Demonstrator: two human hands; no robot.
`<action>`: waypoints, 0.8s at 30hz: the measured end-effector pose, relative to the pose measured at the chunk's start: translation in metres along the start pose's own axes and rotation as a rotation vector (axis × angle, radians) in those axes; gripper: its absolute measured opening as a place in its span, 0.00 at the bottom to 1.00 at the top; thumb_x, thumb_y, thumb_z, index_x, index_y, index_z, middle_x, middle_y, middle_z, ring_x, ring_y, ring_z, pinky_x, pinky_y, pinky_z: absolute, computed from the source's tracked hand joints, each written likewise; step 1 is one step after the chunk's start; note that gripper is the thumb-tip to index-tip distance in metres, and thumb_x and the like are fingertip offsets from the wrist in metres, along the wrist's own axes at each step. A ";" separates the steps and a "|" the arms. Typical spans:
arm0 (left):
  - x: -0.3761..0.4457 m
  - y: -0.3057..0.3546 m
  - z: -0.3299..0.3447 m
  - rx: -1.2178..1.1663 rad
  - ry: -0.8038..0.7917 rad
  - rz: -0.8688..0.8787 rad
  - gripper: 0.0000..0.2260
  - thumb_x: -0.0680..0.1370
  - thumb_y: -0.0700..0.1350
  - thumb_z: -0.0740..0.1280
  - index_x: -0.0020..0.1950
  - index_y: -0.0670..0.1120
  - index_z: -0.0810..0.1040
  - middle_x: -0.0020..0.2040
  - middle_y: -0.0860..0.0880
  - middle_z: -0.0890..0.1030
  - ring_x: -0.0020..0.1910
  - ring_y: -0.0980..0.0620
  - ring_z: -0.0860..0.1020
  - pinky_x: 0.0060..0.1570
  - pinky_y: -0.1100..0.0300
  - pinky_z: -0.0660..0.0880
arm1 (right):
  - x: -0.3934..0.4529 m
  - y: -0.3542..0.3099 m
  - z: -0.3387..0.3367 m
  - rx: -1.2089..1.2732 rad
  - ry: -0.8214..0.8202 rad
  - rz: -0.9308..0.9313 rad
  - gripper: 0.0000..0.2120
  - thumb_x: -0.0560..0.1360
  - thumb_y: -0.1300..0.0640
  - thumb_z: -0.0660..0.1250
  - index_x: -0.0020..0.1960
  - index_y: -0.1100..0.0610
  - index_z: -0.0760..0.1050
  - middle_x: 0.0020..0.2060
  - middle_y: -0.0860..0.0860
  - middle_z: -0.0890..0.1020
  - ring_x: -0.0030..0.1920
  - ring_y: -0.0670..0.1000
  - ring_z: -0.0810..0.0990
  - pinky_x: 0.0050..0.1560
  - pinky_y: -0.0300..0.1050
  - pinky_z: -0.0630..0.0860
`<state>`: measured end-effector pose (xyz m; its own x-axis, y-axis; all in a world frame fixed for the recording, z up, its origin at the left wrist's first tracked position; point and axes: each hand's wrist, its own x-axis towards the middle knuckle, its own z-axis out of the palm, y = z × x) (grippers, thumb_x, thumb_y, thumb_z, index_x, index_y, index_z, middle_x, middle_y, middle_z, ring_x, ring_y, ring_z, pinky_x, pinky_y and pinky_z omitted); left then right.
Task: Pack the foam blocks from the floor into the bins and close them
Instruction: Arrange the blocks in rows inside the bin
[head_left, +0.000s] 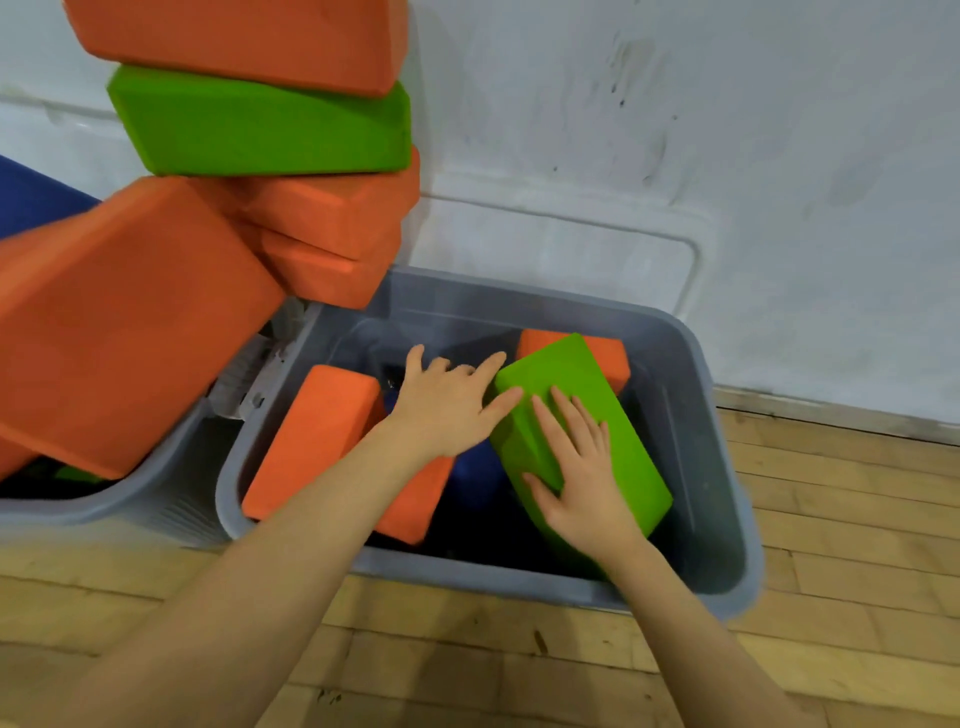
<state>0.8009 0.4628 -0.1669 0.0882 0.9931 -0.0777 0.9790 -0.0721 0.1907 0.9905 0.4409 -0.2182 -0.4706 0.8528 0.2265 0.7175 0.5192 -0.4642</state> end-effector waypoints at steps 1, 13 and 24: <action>0.001 0.003 -0.001 -0.022 0.001 0.010 0.26 0.79 0.63 0.47 0.75 0.53 0.58 0.65 0.49 0.75 0.68 0.43 0.66 0.69 0.41 0.45 | -0.002 0.001 -0.002 -0.006 0.011 0.025 0.38 0.71 0.50 0.65 0.76 0.43 0.50 0.76 0.51 0.53 0.76 0.56 0.48 0.71 0.66 0.49; -0.032 0.033 -0.021 -0.235 0.171 0.002 0.20 0.80 0.58 0.55 0.72 0.60 0.62 0.65 0.55 0.73 0.62 0.51 0.73 0.64 0.48 0.54 | -0.006 -0.015 -0.033 0.262 0.196 0.119 0.30 0.75 0.41 0.55 0.74 0.41 0.50 0.75 0.54 0.59 0.75 0.59 0.55 0.70 0.65 0.58; -0.040 0.071 -0.029 -0.742 0.341 -0.015 0.20 0.68 0.59 0.66 0.59 0.61 0.76 0.56 0.55 0.71 0.58 0.55 0.73 0.61 0.45 0.68 | -0.021 -0.013 -0.060 0.237 0.179 0.087 0.39 0.74 0.52 0.69 0.75 0.43 0.48 0.76 0.56 0.54 0.76 0.54 0.48 0.72 0.50 0.52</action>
<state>0.8618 0.4206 -0.1218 -0.1024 0.9757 0.1939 0.5923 -0.0968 0.7999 1.0217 0.4193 -0.1656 -0.2991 0.9008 0.3148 0.6014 0.4341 -0.6707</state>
